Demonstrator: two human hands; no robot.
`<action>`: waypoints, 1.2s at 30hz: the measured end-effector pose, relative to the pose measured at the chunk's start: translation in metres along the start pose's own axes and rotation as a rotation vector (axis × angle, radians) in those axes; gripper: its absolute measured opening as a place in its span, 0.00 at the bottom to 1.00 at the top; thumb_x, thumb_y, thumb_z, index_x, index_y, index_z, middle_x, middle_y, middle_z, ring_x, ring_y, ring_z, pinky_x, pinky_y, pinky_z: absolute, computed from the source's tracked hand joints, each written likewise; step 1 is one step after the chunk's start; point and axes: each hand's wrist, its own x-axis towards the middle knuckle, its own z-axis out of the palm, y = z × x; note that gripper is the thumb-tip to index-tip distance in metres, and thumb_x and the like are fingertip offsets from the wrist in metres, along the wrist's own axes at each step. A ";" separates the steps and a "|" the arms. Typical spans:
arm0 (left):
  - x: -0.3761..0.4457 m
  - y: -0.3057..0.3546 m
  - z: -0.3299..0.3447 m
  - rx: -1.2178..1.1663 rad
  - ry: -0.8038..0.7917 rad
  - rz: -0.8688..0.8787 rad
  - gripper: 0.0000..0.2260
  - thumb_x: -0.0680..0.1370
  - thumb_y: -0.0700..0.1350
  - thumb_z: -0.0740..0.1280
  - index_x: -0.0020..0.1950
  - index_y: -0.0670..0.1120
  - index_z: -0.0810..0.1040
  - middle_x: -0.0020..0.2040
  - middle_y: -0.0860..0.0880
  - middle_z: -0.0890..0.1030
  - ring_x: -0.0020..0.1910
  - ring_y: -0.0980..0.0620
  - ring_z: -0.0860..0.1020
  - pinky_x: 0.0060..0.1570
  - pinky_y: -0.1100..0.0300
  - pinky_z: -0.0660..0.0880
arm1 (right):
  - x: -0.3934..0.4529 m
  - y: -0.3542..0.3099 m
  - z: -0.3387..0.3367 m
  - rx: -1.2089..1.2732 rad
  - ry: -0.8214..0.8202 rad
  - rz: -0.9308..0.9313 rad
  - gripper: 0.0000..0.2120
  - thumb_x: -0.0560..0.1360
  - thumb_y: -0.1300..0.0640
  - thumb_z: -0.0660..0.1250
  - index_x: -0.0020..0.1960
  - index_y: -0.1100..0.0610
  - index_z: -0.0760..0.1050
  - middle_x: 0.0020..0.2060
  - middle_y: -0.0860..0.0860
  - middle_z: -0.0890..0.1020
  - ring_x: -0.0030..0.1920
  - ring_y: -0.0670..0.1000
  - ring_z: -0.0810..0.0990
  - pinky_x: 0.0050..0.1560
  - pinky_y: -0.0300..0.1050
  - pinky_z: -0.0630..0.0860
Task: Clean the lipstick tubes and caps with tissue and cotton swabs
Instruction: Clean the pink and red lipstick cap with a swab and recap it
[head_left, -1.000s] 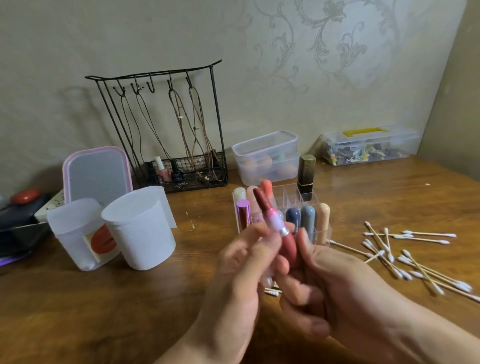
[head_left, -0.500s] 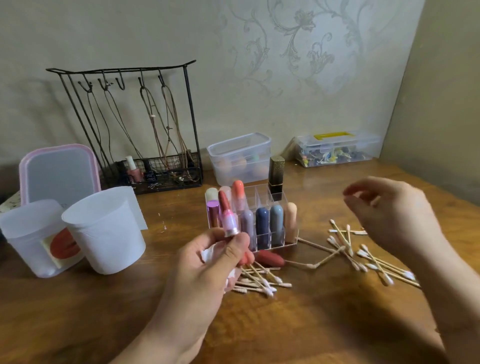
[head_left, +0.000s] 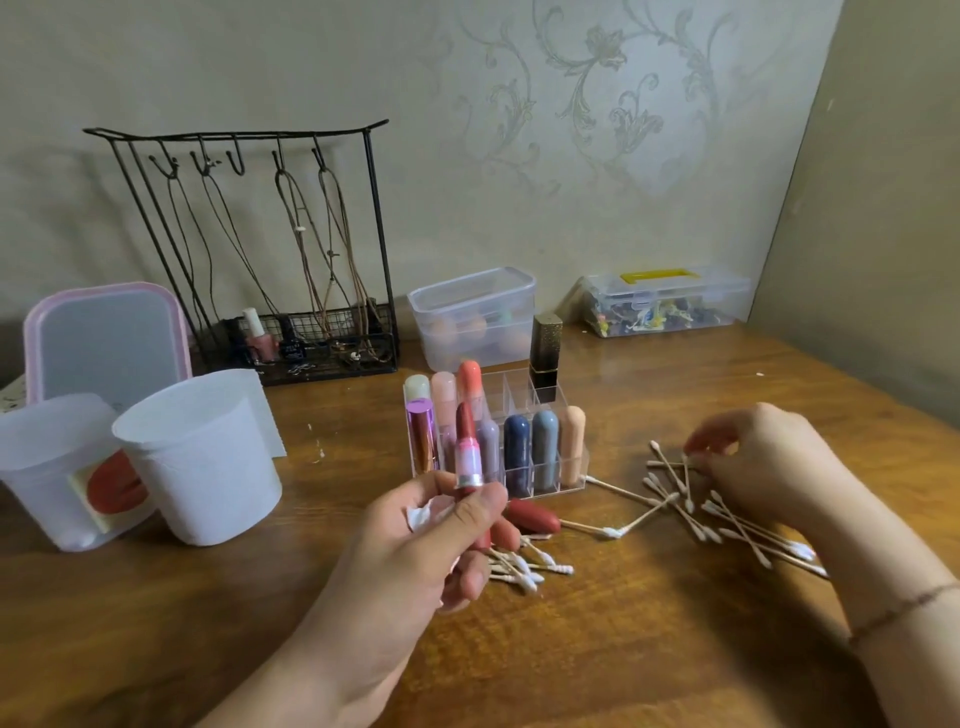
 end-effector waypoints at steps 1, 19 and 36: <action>0.000 0.000 0.000 0.016 -0.015 0.002 0.16 0.71 0.51 0.70 0.54 0.44 0.77 0.41 0.40 0.82 0.28 0.53 0.70 0.26 0.63 0.64 | -0.002 -0.003 0.001 -0.002 0.033 0.008 0.03 0.75 0.50 0.70 0.42 0.44 0.79 0.41 0.46 0.80 0.41 0.49 0.77 0.40 0.43 0.76; -0.003 0.001 0.000 0.058 -0.051 0.021 0.11 0.73 0.50 0.70 0.50 0.45 0.78 0.38 0.43 0.81 0.29 0.52 0.70 0.29 0.59 0.63 | -0.025 -0.033 0.001 0.747 0.013 -0.188 0.09 0.80 0.52 0.63 0.46 0.56 0.78 0.32 0.54 0.84 0.29 0.55 0.79 0.27 0.42 0.70; -0.007 0.004 0.002 0.130 -0.109 0.075 0.07 0.72 0.52 0.68 0.45 0.52 0.83 0.34 0.44 0.75 0.29 0.53 0.69 0.27 0.63 0.64 | -0.082 -0.075 0.029 0.970 -0.074 -0.840 0.04 0.76 0.51 0.70 0.48 0.50 0.82 0.38 0.47 0.84 0.37 0.46 0.83 0.39 0.40 0.79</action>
